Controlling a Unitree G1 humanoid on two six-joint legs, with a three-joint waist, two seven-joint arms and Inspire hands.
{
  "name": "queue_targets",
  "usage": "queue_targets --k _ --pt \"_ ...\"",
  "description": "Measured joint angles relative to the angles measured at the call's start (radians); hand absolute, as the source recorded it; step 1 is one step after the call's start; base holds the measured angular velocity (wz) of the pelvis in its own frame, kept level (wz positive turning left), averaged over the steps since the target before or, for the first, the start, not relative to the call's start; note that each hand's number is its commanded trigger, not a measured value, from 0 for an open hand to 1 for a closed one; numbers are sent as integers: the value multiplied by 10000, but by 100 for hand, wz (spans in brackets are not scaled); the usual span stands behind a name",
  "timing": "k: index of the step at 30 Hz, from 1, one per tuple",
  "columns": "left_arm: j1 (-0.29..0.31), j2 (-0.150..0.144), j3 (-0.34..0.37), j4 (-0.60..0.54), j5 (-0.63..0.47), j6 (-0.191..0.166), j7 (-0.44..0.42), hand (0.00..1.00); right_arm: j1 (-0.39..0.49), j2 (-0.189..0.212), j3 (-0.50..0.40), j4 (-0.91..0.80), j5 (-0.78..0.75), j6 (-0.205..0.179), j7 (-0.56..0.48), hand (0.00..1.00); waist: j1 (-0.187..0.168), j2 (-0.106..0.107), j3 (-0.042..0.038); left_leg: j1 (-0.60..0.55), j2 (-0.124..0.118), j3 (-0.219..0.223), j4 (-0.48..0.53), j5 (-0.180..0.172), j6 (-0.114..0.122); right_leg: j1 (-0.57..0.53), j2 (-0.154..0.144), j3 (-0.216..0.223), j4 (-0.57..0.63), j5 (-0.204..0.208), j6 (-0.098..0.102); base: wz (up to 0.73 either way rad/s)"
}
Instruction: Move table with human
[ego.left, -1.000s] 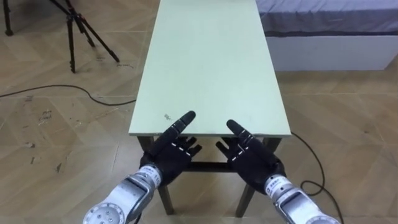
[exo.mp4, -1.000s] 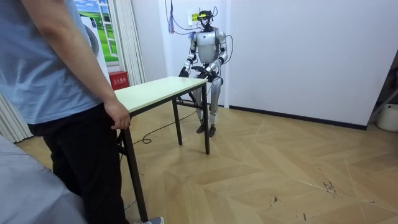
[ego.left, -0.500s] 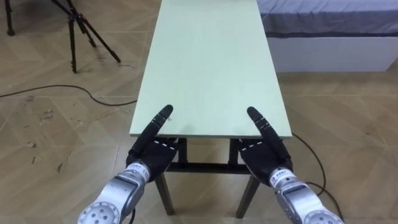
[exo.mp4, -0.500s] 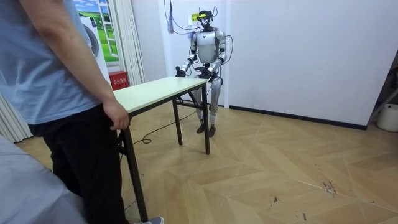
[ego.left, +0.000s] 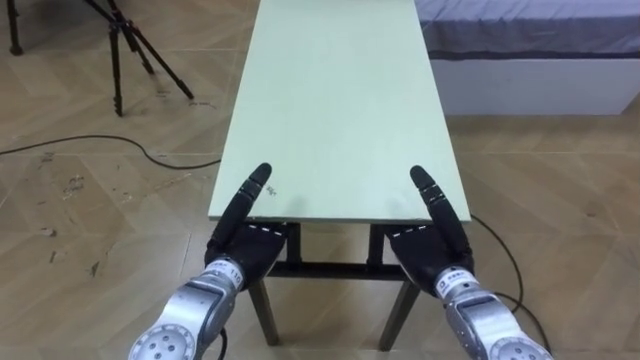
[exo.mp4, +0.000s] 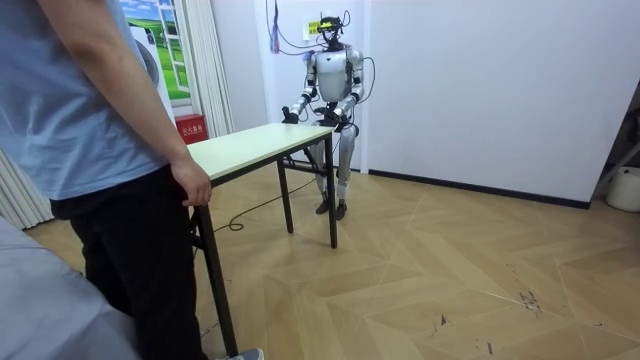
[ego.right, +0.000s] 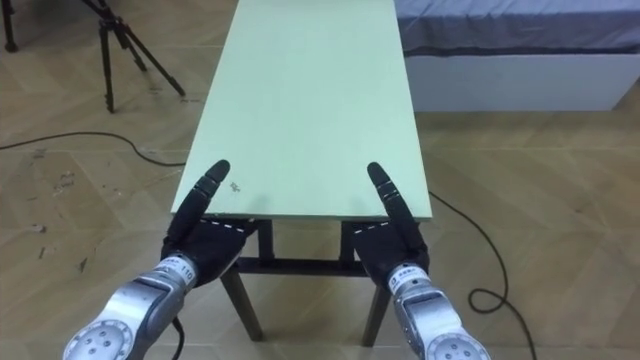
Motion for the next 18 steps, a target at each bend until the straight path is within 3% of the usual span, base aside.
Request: queue_targets --k 4,6,8,9,10,13,18 --pt "-1 -1 0 0 1 -38 4 0 0 62 -42 -62 0 0 -96 0 -24 0 0 -1 0 -15 -2 0 0 0 0 -31 -1 0 0 0" --pt "-1 -7 0 -1 9 -62 4 25 0 151 -96 -68 -34 -28 -98 57 -11 1 -1 -9 1 -11 -2 0 -1 -13 4 -7 0 0 0 0" --pt "-2 -34 0 -1 14 -115 4 65 0 181 -98 -70 -35 -70 -98 100 -12 2 -1 -12 0 -11 0 0 0 -17 4 -4 1 0 0 0" --pt "-1 -41 0 -1 17 -121 6 79 0 202 -98 -71 -36 -106 -98 100 -7 2 -1 -14 0 -12 3 0 0 -17 4 0 2 0 0 0" --pt "-1 -41 0 0 16 -124 21 85 0 216 -97 -70 -38 -119 -98 100 -7 2 -1 -14 0 -10 6 0 0 -17 4 8 2 0 0 0" --pt "-1 -49 0 9 96 -126 50 92 0 231 -97 -71 -92 -128 -98 100 -11 2 -1 -14 1 -9 12 1 0 -18 3 4 10 0 0 0" --pt "-1 -228 0 97 229 -161 216 98 1 448 -96 -31 -494 -368 -1133 100 86 11 4 -114 1 -21 -1 1 -1 -116 3 14 7 -3 -2 2"
